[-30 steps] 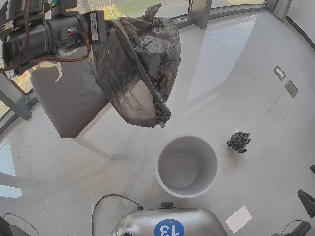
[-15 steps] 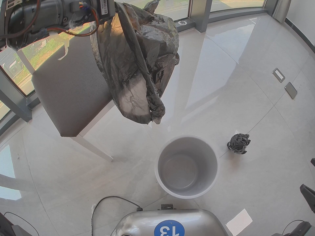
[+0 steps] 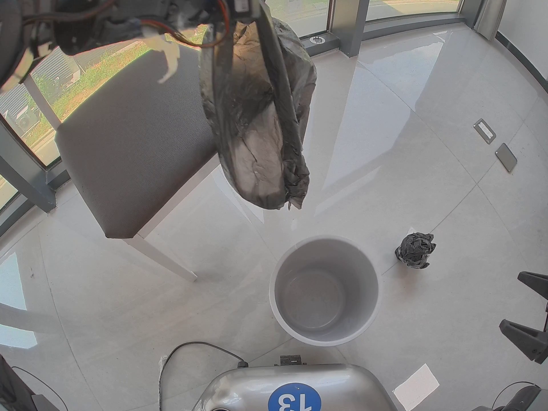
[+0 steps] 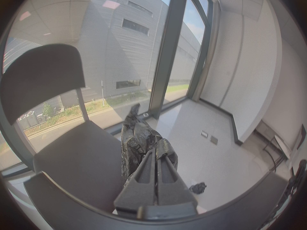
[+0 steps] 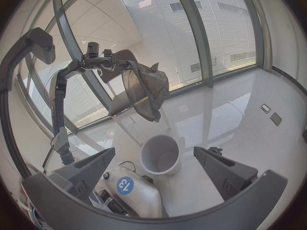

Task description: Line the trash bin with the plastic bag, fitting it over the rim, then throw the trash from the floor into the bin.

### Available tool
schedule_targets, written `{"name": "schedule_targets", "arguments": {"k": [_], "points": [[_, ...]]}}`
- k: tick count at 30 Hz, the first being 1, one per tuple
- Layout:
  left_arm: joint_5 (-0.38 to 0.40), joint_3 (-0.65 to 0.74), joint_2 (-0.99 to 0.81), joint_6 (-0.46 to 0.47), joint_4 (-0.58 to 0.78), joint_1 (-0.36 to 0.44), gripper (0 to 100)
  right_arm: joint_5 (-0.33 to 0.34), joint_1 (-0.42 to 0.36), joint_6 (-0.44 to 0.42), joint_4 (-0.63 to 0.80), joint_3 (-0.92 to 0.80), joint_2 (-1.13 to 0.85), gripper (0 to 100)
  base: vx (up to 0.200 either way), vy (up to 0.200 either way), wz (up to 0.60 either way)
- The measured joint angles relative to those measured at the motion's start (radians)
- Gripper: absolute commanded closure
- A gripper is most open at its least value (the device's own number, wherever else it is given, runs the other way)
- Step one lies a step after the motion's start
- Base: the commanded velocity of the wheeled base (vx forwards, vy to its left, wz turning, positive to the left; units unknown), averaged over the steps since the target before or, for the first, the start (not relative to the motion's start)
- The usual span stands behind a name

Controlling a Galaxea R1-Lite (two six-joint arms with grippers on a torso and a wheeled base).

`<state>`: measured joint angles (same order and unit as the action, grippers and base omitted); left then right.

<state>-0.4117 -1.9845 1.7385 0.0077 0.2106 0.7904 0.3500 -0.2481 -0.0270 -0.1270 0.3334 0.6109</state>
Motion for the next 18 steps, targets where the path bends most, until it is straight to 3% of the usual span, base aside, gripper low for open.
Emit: {"name": "schedule_targets", "arguments": {"k": [8,12,18], "points": [[-0.007,-0.014,0.129,0.005,0.125,0.034,100,0.002,-0.001,0.026,-0.028,0.039,0.153,0,0.0,0.0,0.0],[-0.055,-0.015,0.193,0.007,0.172,0.035,100,0.006,-0.003,0.035,-0.031,0.057,0.2,0,0.0,0.0,0.0],[-0.028,-0.015,0.191,-0.072,0.301,0.041,100,0.01,-0.006,0.059,-0.028,0.059,0.225,0,0.0,0.0,0.0]]}}
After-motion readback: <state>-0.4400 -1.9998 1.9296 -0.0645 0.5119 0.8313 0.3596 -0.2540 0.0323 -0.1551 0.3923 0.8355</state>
